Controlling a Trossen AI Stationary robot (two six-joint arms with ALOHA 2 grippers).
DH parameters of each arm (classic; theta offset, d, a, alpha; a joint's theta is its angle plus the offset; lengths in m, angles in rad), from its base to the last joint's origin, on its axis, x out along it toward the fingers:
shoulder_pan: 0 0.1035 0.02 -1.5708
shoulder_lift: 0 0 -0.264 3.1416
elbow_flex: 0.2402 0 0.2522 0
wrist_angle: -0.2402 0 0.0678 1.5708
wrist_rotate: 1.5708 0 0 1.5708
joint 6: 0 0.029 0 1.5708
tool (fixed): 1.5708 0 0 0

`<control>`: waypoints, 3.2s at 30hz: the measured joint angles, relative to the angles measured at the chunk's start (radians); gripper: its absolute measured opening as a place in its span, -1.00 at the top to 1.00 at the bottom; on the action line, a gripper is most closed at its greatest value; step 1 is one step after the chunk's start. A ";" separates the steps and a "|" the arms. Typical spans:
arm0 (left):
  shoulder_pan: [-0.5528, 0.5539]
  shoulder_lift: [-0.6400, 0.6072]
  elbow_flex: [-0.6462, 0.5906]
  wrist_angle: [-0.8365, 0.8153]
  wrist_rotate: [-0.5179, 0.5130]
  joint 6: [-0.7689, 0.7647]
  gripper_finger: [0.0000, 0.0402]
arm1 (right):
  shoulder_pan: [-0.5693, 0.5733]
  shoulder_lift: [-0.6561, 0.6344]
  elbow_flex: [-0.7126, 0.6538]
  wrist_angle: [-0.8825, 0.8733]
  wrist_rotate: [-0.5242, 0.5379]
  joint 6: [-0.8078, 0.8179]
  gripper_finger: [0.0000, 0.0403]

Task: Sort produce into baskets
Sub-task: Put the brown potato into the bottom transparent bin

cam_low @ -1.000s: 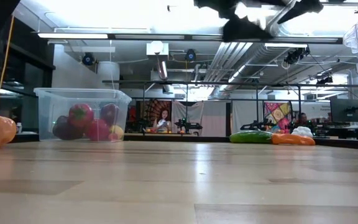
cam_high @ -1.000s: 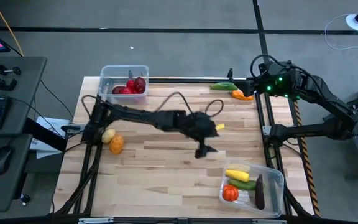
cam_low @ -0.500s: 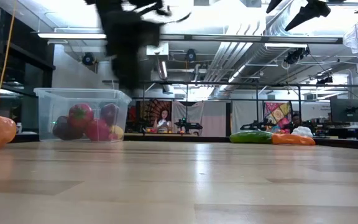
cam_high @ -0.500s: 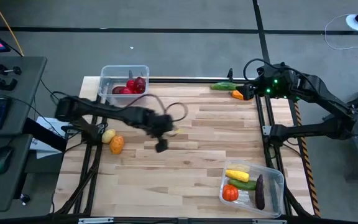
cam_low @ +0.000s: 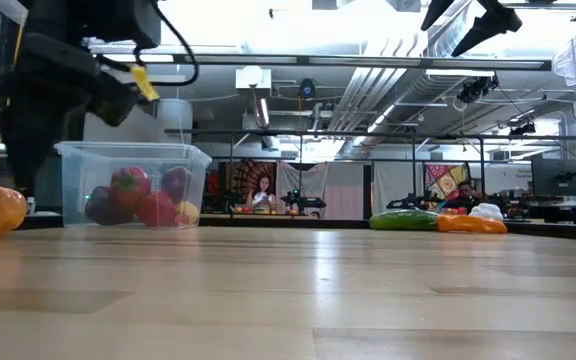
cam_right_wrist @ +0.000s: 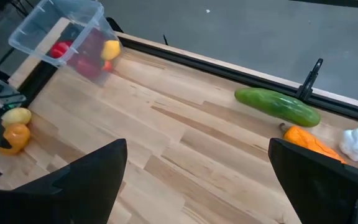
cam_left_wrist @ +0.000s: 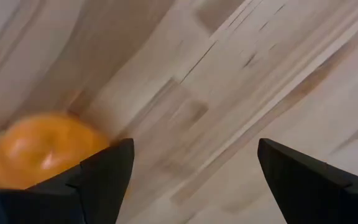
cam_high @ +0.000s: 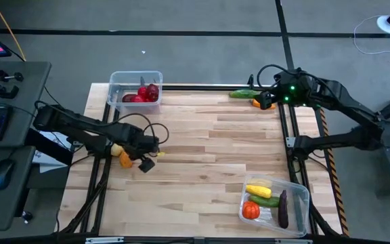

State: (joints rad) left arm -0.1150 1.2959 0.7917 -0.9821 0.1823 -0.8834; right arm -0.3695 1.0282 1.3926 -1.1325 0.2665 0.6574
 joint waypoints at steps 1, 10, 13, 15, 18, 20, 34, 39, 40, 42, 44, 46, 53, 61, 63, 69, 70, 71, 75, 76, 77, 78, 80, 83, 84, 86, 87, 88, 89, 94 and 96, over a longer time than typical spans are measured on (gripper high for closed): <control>-0.001 -0.001 -0.006 -0.009 0.012 -0.015 -0.65 | 0.000 0.005 0.000 0.000 0.000 -0.007 -0.90; 0.025 -0.001 -0.009 -0.100 -0.013 -0.070 -0.65 | 0.000 0.041 0.000 0.000 0.000 -0.011 -0.90; 0.021 -0.001 -0.009 -0.224 -0.095 -0.105 -0.65 | 0.000 0.053 0.000 0.003 0.000 -0.011 -0.90; 0.007 -0.001 -0.010 -0.274 -0.140 -0.133 -0.65 | 0.000 0.060 0.000 0.003 0.000 -0.011 -0.90; -0.011 -0.001 -0.009 -0.259 -0.164 -0.151 -0.65 | 0.000 0.072 0.000 0.004 0.000 -0.011 -0.90; -0.017 -0.001 -0.009 -0.239 -0.168 -0.163 -0.65 | 0.000 0.080 0.000 0.004 0.000 -0.011 -0.90; -0.041 0.007 -0.085 -0.202 -0.167 -0.295 -0.65 | 0.000 0.097 0.000 0.005 -0.006 -0.011 -0.90; -0.052 0.035 -0.084 -0.202 -0.182 -0.313 -0.65 | 0.000 0.097 0.000 0.005 -0.007 -0.011 -0.90; -0.055 0.043 -0.084 -0.200 -0.186 -0.318 -0.65 | 0.000 0.097 0.000 0.005 -0.008 -0.011 -0.90; -0.065 0.059 -0.084 -0.199 -0.187 -0.329 -0.65 | 0.000 0.097 0.000 0.005 -0.008 -0.011 -0.90; -0.080 0.077 -0.084 -0.190 -0.182 -0.359 -0.65 | 0.000 0.097 0.000 0.005 -0.014 -0.011 -0.90; -0.095 0.094 -0.084 -0.170 -0.168 -0.377 -0.65 | 0.000 0.097 0.000 0.005 -0.015 -0.011 -0.90; -0.152 0.156 -0.084 -0.058 -0.164 -0.444 -0.65 | 0.000 0.097 0.000 0.004 -0.015 -0.011 -0.90; -0.192 0.169 -0.083 0.070 -0.130 -0.473 -0.40 | 0.000 0.097 0.000 0.004 -0.015 -0.011 -0.90; -0.196 0.167 -0.080 0.112 -0.110 -0.475 -0.24 | 0.000 0.097 0.000 0.004 -0.015 -0.011 -0.90; -0.174 0.105 0.034 0.295 -0.191 -0.329 -0.16 | 0.001 0.088 0.000 0.022 -0.065 -0.041 -0.90; -0.164 0.089 0.064 0.351 -0.223 -0.281 -0.16 | 0.005 0.079 0.000 0.039 -0.084 -0.048 -0.90; -0.155 0.075 0.095 0.408 -0.260 -0.236 -0.16 | 0.011 0.069 0.000 0.060 -0.103 -0.053 -0.90; -0.118 0.048 0.220 0.716 -0.406 0.007 -0.19 | 0.041 0.013 0.000 0.133 -0.135 -0.053 -0.90; -0.108 0.052 0.251 0.780 -0.419 0.084 -0.21 | 0.048 -0.002 0.000 0.142 -0.136 -0.051 -0.90; -0.096 0.067 0.284 0.839 -0.425 0.156 -0.23 | 0.054 -0.016 0.000 0.148 -0.136 -0.046 -0.90; -0.087 0.084 0.322 0.893 -0.426 0.222 -0.24 | 0.060 -0.029 0.000 0.150 -0.136 -0.039 -0.90; -0.071 0.134 0.395 0.947 -0.421 0.345 -0.24 | 0.070 -0.050 0.000 0.149 -0.136 -0.024 -0.90; -0.059 0.239 0.519 1.009 -0.386 0.481 -0.24 | 0.083 -0.072 0.000 0.136 -0.136 -0.007 -0.90; -0.059 0.282 0.559 1.015 -0.363 0.511 -0.24 | 0.087 -0.079 0.000 0.136 -0.136 -0.007 -0.90; -0.062 0.377 0.647 1.063 -0.301 0.555 -0.24 | 0.092 -0.085 0.000 0.134 -0.136 -0.003 -0.90; -0.066 0.423 0.686 1.070 -0.271 0.573 -0.24 | 0.092 -0.088 0.000 0.134 -0.136 -0.003 -0.90; -0.071 0.473 0.728 1.081 -0.245 0.591 -0.24 | 0.092 -0.088 0.000 0.134 -0.136 -0.003 -0.90; -0.077 0.522 0.771 1.114 -0.218 0.610 -0.24 | 0.092 -0.088 0.000 0.134 -0.136 -0.003 -0.90; -0.109 0.738 0.980 1.222 -0.106 0.678 -0.24 | 0.092 -0.086 0.000 0.134 -0.136 -0.007 -0.90; -0.121 0.812 1.062 1.247 -0.078 0.685 -0.24 | 0.092 -0.086 0.000 0.133 -0.136 -0.003 -0.90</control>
State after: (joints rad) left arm -0.2357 2.1079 1.8537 0.2649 0.1040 -0.1987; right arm -0.2775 0.9424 1.3930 -0.9998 0.1307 0.6540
